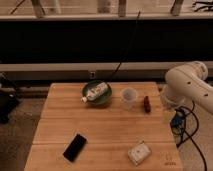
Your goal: Pick up the ceramic cup
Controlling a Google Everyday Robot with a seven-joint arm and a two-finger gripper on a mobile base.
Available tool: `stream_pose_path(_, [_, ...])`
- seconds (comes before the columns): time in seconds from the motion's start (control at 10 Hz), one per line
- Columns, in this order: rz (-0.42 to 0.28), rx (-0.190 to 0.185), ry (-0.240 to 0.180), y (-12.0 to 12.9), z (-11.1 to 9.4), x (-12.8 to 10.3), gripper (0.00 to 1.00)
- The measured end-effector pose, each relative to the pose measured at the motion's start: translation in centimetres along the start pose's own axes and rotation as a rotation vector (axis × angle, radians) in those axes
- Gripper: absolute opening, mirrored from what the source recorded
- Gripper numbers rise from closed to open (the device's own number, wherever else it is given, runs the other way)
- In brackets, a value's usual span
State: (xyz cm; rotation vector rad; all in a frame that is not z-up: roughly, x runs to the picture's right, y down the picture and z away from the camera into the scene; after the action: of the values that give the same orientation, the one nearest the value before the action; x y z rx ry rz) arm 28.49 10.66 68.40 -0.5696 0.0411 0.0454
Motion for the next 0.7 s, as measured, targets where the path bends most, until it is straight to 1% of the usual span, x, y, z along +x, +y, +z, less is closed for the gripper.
stream_pose_path(0.1, [-0.006,0.001,0.005,-0.2,0.0,-0.1,0.80])
stream_pose_path(0.4, [-0.079,0.001,0.019,-2.7,0.9,-4.1,0.80])
stream_pose_path(0.5, [-0.099,-0.002,0.031,-3.0,1.1,-4.6,0.80])
stream_pose_path(0.7, [-0.127,-0.005,0.037,-3.5,1.6,-5.4,0.80])
